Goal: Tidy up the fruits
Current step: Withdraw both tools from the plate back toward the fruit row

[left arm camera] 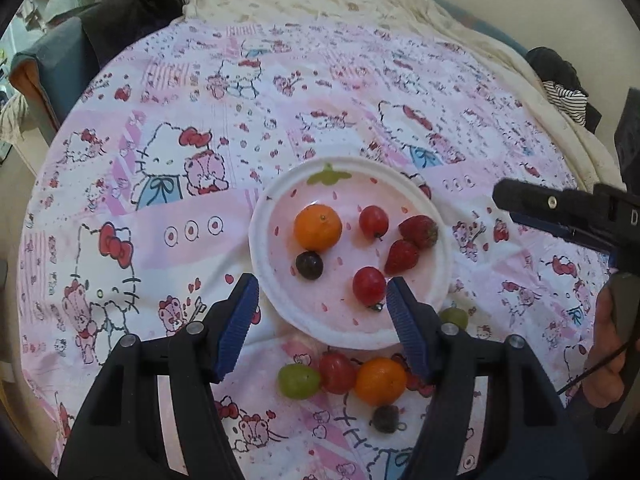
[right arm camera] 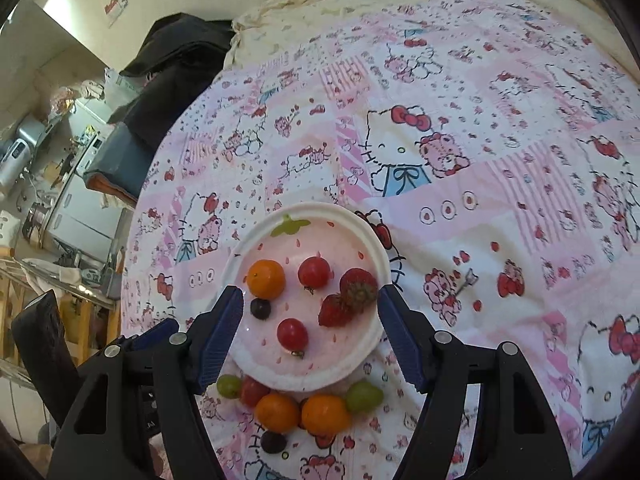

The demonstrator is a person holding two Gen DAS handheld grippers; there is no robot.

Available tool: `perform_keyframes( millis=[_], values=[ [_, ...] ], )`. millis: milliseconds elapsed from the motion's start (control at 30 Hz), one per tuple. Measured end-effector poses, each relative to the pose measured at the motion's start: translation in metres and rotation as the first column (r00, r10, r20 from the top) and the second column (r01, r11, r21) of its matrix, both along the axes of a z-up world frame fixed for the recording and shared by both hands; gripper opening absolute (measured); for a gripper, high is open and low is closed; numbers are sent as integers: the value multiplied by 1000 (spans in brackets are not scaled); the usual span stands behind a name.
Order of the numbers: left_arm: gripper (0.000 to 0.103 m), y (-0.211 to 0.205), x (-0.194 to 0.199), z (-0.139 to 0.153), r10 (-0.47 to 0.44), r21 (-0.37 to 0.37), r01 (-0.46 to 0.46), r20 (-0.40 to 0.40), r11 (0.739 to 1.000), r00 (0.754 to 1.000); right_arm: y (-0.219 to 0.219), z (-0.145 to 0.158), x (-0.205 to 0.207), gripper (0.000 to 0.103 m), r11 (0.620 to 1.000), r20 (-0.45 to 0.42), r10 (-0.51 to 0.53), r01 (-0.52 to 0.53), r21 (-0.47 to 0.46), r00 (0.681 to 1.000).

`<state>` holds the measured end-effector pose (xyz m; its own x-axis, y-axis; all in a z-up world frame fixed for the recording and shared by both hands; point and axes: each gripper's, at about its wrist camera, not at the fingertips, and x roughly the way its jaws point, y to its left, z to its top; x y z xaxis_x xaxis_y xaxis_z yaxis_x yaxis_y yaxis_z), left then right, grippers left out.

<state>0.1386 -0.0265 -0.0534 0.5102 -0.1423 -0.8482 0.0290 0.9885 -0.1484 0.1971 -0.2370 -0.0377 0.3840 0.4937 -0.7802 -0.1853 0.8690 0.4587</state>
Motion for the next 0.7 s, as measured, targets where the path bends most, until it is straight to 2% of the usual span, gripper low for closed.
perform_keyframes(
  millis=[133,300,400,700],
  values=[
    [63,6,-13,11,2,-12,-1,14,1000,1000,-10,4,-16,72,1000,-4,-14,14,5,1000],
    [63,15,-27,24,19,19,-20,45,1000,999,-23,10,-33,72,998,-6,-49,49,28,999],
    [63,22,-34,27,46,16,-46,46,999,998,-30,13,-44,72,996,-10,-70,70,58,997],
    [63,27,-60,34,83,9,-84,61,996,995,-35,12,-74,72,994,-35,-79,81,68,996]
  ],
)
